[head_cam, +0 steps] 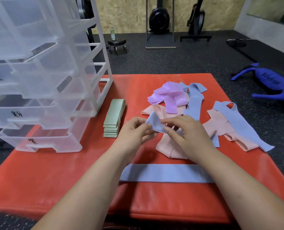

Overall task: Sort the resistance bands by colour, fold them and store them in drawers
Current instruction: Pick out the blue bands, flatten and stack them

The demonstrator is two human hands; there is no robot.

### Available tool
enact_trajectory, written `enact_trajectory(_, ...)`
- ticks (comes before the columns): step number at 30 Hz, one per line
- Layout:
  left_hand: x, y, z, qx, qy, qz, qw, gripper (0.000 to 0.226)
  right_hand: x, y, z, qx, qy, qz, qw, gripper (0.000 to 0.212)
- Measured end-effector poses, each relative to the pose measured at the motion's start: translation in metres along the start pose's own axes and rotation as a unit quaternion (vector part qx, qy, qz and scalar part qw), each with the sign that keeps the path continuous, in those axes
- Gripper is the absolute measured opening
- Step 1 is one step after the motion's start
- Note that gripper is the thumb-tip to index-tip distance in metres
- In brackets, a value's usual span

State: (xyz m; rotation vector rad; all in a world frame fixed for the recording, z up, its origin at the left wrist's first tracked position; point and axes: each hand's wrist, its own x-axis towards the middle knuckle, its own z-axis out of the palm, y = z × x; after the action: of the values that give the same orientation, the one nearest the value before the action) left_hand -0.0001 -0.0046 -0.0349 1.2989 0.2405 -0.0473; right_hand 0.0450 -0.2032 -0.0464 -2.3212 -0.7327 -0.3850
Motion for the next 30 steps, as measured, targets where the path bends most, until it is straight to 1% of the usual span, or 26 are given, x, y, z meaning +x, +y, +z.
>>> enact_trajectory(3,-0.001,0.002,0.001,-0.005,-0.039,0.028,0.999,0.007,0.004,-0.004,-0.002,-0.028,0.031,0.030,0.999,0.043)
enact_trajectory(4,-0.001,0.002,0.000,0.000,-0.045,0.037,0.998,0.007,0.005,-0.005,-0.004,-0.023,0.022,0.030,0.999,0.047)
enact_trajectory(6,-0.002,0.003,-0.002,0.011,-0.057,0.046,0.997,0.008,0.006,-0.007,-0.010,0.033,-0.032,0.044,0.998,0.050)
enact_trajectory(8,-0.002,0.003,-0.003,0.033,-0.069,0.050,0.996,0.008,0.005,-0.008,-0.013,0.091,-0.088,0.062,0.990,0.045)
enact_trajectory(9,-0.003,0.003,-0.004,0.058,-0.074,0.054,0.994,0.009,0.004,-0.008,-0.012,0.097,-0.099,0.054,0.989,0.039)
enact_trajectory(12,-0.005,0.001,-0.003,0.186,-0.076,0.105,0.974,0.010,0.002,-0.010,-0.008,0.048,-0.076,0.002,0.996,0.026)
enact_trajectory(13,-0.005,0.000,-0.003,0.219,-0.069,0.128,0.965,0.011,0.002,-0.010,-0.007,0.031,-0.070,-0.013,0.997,0.025)
enact_trajectory(15,-0.003,-0.001,-0.005,0.241,-0.031,0.174,0.954,0.008,0.004,-0.010,-0.009,0.018,-0.070,-0.022,0.997,0.031)
enact_trajectory(17,0.000,0.001,-0.008,0.235,0.010,0.214,0.948,0.009,0.005,-0.003,-0.015,0.001,-0.074,-0.006,0.997,0.037)
enact_trajectory(20,0.002,0.006,-0.013,0.213,0.066,0.245,0.944,0.010,0.005,0.022,-0.030,-0.053,-0.067,0.041,0.995,0.037)
enact_trajectory(23,0.004,0.009,-0.023,0.175,0.125,0.235,0.948,0.005,0.001,0.045,-0.047,-0.087,-0.050,0.094,0.990,0.033)
enact_trajectory(26,0.008,0.007,-0.030,0.174,0.147,0.208,0.951,0.005,0.001,0.056,-0.057,-0.126,-0.047,0.097,0.986,0.034)
enact_trajectory(28,0.010,0.003,-0.029,0.193,0.155,0.194,0.949,0.006,0.000,0.057,-0.059,-0.129,-0.077,0.084,0.985,0.036)
enact_trajectory(30,0.012,-0.001,-0.027,0.210,0.156,0.179,0.948,0.006,-0.003,0.058,-0.060,-0.123,-0.123,0.085,0.981,0.045)
